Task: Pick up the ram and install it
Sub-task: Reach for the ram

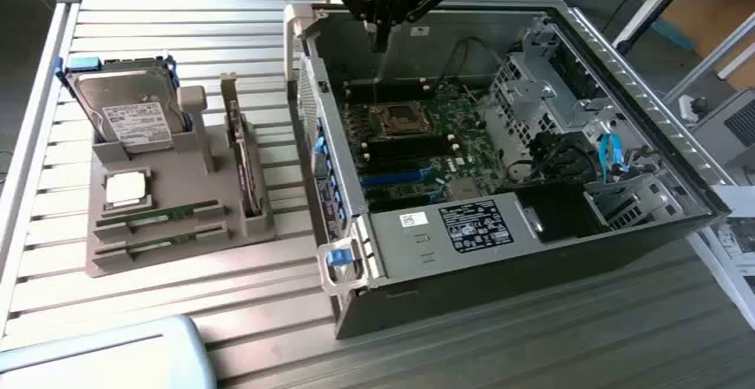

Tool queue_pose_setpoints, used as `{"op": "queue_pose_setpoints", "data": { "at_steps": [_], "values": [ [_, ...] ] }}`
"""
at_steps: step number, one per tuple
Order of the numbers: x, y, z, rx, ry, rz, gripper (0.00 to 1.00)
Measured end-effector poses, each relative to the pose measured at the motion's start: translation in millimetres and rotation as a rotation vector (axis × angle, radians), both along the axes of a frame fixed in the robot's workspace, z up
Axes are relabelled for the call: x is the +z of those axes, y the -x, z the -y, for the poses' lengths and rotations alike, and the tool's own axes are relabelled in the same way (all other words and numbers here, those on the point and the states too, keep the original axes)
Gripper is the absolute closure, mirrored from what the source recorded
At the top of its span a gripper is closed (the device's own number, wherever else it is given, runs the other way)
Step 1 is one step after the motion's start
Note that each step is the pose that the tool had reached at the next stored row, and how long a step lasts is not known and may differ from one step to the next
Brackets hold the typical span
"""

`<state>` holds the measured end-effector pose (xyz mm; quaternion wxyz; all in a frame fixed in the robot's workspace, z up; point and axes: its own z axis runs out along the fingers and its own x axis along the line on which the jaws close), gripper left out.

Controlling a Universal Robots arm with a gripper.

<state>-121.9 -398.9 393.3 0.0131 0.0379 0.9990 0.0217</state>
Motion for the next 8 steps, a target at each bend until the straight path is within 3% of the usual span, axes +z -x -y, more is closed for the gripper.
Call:
{"op": "queue_pose_setpoints", "data": {
  "at_steps": [2, 8],
  "values": [
    [0.0, 5.0, 0.0, 0.0, 0.0001, 0.0, 0.89],
    [-0.3, 42.1, 0.0, 0.0, 0.0, 0.0, 0.89]
  ]
}}
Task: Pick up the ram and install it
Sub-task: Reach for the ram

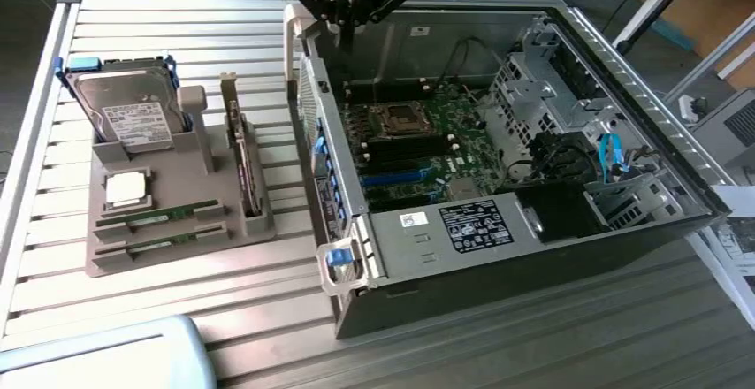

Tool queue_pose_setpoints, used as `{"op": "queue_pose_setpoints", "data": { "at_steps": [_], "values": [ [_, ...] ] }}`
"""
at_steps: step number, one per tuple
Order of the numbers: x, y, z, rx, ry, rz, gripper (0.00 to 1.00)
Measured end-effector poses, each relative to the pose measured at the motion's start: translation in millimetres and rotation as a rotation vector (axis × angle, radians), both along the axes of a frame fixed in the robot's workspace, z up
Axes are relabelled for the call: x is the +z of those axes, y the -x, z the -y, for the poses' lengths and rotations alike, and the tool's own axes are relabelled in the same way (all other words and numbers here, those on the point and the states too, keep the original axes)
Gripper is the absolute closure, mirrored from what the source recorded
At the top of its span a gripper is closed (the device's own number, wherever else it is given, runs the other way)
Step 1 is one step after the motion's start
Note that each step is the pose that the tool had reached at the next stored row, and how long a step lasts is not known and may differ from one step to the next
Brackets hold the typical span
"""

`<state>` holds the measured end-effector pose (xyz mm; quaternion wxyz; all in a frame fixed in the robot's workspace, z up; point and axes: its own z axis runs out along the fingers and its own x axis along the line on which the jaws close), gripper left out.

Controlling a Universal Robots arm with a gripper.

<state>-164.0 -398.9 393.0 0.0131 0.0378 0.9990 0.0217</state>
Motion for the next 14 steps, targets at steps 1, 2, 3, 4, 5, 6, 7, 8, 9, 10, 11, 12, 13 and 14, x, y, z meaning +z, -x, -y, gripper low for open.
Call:
{"op": "queue_pose_setpoints", "data": {
  "at_steps": [1, 2, 3, 4, 5, 6, 7, 8, 9, 10, 11, 12, 13, 14],
  "values": [
    [-0.1, 5.9, 0.0, 0.0, 0.0, -0.0001, 0.89],
    [-0.1, 10.2, 0.0, 0.0, 0.0, 0.0, 0.89],
    [-0.2, 14.8, 0.0, 0.0, 0.0001, -0.0002, 0.89],
    [-0.3, 19.3, 0.0, 0.0, 0.0001, -0.0001, 0.89],
    [-0.5, 24.3, 0.0, 0.0, 0.0, -0.0001, 0.89],
    [-0.6, 29.1, 0.0, 0.0, 0.0, 0.0, 0.89],
    [-0.7, 33.4, 0.0, 0.0, -0.0001, 0.0, 0.89],
    [-0.8, 40.4, 0.0, 0.0, 0.0, -0.0001, 0.89],
    [-1.1, 48.5, 0.0, 0.0, 0.0, -0.0001, 0.89],
    [-1.4, 58.6, 0.0, 0.0, -0.0001, 0.0, 0.89],
    [-1.5, 63.5, 0.0, 0.0, -0.0001, 0.0, 0.89],
    [-1.5, 68.4, 0.0, 0.0, 0.0, -0.0001, 0.89],
    [-1.6, 75.6, 0.0, 0.0, 0.0, 0.0, 0.89],
    [-1.8, 83.7, 0.0, 0.0, -0.0001, 0.0001, 0.89]
  ]
}}
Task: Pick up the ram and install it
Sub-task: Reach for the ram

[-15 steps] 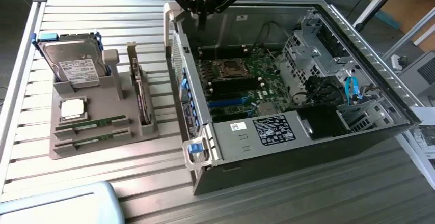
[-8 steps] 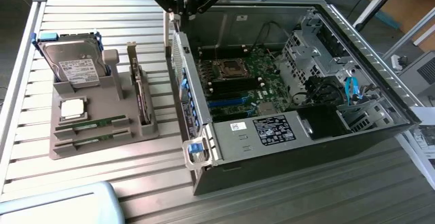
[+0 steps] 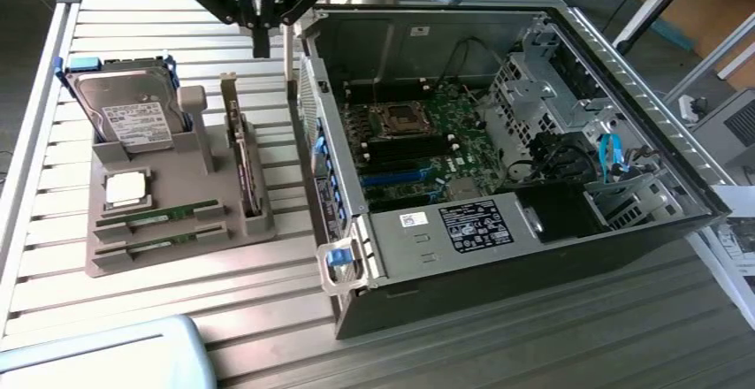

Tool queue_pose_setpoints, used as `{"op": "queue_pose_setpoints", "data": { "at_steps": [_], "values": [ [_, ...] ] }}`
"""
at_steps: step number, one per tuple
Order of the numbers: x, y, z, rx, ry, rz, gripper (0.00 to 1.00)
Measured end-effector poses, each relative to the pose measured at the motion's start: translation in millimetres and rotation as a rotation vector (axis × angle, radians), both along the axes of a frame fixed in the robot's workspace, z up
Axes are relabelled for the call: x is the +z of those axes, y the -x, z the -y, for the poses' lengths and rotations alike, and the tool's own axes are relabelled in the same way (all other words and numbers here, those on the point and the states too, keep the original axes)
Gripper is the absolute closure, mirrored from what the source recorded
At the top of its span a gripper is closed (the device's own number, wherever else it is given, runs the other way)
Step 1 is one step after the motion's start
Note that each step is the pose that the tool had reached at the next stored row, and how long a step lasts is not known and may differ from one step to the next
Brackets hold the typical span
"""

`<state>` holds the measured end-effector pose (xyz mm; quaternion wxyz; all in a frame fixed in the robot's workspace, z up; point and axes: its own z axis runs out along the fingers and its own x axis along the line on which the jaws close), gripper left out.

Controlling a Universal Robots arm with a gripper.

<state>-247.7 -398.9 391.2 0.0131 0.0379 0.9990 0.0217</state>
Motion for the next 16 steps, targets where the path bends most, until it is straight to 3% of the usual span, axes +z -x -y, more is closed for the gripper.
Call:
{"op": "queue_pose_setpoints", "data": {
  "at_steps": [16],
  "values": [
    [-2.1, 80.8, 0.0, 0.0, 0.0001, -0.0002, 0.89]
  ]
}}
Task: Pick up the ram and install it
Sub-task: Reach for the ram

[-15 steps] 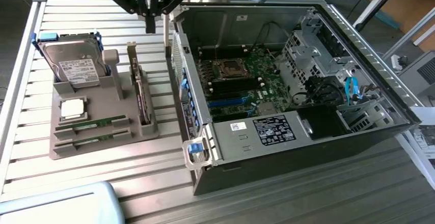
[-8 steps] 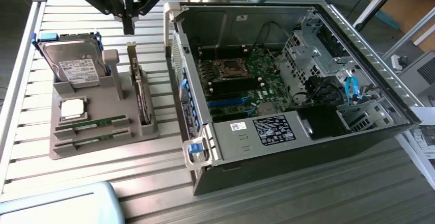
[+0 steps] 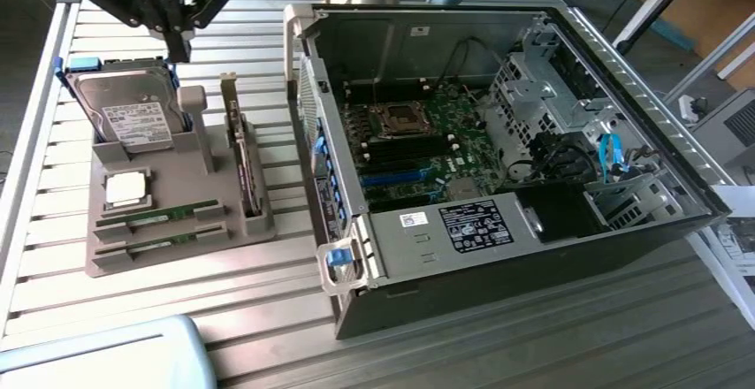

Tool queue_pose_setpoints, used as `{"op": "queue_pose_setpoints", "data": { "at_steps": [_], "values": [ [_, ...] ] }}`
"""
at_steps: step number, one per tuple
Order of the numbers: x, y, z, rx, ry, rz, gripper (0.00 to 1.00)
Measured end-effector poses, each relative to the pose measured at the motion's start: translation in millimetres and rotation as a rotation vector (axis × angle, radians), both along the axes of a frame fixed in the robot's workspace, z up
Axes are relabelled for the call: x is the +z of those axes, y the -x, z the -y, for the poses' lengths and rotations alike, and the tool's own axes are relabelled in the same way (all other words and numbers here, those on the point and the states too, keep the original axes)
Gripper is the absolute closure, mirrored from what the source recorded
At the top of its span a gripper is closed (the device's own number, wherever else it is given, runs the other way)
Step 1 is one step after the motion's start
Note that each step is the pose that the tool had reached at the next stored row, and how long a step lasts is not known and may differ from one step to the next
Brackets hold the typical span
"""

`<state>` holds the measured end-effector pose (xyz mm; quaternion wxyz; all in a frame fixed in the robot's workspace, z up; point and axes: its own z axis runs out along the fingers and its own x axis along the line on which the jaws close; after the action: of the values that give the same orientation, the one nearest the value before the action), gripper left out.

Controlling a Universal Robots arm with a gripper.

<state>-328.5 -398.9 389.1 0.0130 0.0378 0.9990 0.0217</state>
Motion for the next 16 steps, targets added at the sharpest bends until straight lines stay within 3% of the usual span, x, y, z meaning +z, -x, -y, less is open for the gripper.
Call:
{"op": "queue_pose_setpoints", "data": {
  "at_steps": [3, 7, 8, 9, 11, 15, 16],
  "values": [
    [-0.3, 14.3, 0.0, 0.0, -0.0001, 0.0, 0.89],
    [-0.4, 16.5, 0.0, 0.0, -0.0001, 0.0001, 0.89],
    [-0.3, 16.6, 1.8, 0.0, 0.0004, -0.0001, 0.89],
    [-0.4, 16.6, 5.2, 0.0, 0.0009, 0.0, 0.89],
    [-0.4, 16.5, 19.8, 0.0, 0.0032, 0.0, 0.89],
    [-0.3, 16.5, 34.2, 0.0, 0.0065, -0.0001, 0.89],
    [-0.4, 16.6, 39.7, 0.0, 0.0083, 0.0, 0.89]
  ]
}}
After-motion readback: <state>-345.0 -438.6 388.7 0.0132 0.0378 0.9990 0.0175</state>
